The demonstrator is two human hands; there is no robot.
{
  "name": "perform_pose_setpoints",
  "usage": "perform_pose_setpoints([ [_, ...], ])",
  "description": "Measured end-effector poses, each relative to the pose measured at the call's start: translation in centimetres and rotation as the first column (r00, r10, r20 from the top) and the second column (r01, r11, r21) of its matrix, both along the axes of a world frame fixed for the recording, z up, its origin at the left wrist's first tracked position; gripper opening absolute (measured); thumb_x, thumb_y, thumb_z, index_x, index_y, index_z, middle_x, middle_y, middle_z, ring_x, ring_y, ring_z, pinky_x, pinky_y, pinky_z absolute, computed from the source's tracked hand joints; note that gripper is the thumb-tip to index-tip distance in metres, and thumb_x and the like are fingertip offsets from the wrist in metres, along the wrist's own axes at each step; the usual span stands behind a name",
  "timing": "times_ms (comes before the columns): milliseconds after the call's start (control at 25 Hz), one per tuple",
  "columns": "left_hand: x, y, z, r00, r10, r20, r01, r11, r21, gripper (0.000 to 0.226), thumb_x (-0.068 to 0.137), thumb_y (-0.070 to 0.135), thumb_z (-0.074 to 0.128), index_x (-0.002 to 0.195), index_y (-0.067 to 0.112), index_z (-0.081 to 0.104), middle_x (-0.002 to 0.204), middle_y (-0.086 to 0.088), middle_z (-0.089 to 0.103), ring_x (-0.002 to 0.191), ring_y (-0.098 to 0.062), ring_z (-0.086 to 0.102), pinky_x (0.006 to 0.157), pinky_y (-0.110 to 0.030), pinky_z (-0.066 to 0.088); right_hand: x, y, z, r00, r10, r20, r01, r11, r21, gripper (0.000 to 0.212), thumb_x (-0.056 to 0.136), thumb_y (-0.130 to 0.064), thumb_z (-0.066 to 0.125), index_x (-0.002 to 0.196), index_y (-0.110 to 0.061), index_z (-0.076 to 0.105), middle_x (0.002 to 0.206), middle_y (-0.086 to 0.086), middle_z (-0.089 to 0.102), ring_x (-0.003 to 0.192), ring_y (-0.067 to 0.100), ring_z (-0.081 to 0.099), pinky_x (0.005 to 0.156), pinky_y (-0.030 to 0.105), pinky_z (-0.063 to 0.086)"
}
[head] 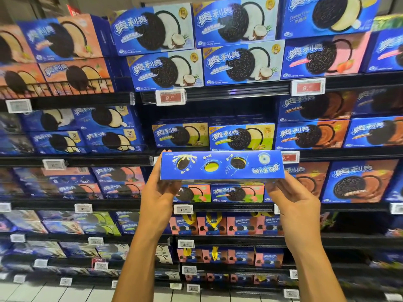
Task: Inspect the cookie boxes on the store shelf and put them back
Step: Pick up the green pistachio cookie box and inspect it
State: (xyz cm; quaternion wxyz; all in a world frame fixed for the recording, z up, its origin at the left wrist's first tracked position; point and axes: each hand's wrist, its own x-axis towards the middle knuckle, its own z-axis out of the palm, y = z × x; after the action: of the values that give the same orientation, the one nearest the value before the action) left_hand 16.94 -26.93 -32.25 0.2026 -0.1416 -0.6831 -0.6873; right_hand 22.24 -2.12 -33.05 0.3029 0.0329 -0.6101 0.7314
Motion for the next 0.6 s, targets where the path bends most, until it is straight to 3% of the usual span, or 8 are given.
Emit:
perform_pose_setpoints([
  [120,0.03,-0.78,0.11,1.0,-0.008,0.01,0.009,0.998,-0.068,0.053,0.093,0.008,0.064,0.14,0.028,0.051,0.111,0.028,0.069,0.106,0.005,0.063,0.078,-0.008,0.05,-0.14,0.06,-0.15,0.999,-0.04,0.026,0.04,0.999,0.008,0.035,0.088,-0.019,0.072,0.12,-0.031,0.071,0.121,-0.01,0.073,0.116,0.003,0.065,0.096,0.024,0.055],
  [240,0.41,-1.03,0.18,0.998,-0.06,0.028,0.061,0.997,-0.046,0.052,0.087,0.032,0.069,0.136,0.019,0.056,0.11,0.018,0.073,0.101,0.0,0.067,0.075,-0.011,0.052,-0.04,0.24,-0.1,0.998,-0.049,0.044,0.05,0.998,-0.028,0.039,0.08,-0.033,0.073,0.119,-0.027,0.073,0.132,-0.008,0.067,0.125,0.005,0.06,0.106,0.038,0.049],
  [400,0.56,-0.23,0.16,0.985,-0.121,0.122,0.108,0.989,0.104,0.046,0.082,0.041,0.068,0.126,0.027,0.065,0.111,0.003,0.075,0.097,-0.015,0.073,0.071,-0.02,0.057,-0.17,0.16,-0.2,0.998,-0.003,0.064,0.013,0.987,-0.162,0.026,0.076,-0.036,0.072,0.102,-0.036,0.077,0.128,-0.004,0.07,0.123,0.013,0.063,0.103,0.04,0.052],
  [520,0.5,-0.16,0.34,0.978,-0.143,0.149,0.123,0.984,0.132,0.043,0.081,0.044,0.069,0.122,0.031,0.068,0.111,0.001,0.076,0.095,-0.016,0.074,0.069,-0.02,0.057,-0.47,0.32,-0.64,0.993,0.064,0.102,-0.038,0.969,-0.245,0.03,0.089,-0.031,0.065,0.118,-0.026,0.073,0.118,-0.001,0.075,0.114,0.019,0.069,0.087,0.03,0.058],
  [600,0.47,-0.2,0.45,0.976,-0.153,0.157,0.128,0.98,0.155,0.045,0.079,0.046,0.069,0.121,0.028,0.068,0.11,-0.001,0.076,0.095,-0.016,0.074,0.069,-0.02,0.057,-0.52,0.39,-0.6,0.988,0.105,0.116,-0.069,0.957,-0.282,0.028,0.1,-0.026,0.056,0.122,-0.02,0.072,0.115,0.002,0.076,0.108,0.019,0.071,0.087,0.033,0.054],
])
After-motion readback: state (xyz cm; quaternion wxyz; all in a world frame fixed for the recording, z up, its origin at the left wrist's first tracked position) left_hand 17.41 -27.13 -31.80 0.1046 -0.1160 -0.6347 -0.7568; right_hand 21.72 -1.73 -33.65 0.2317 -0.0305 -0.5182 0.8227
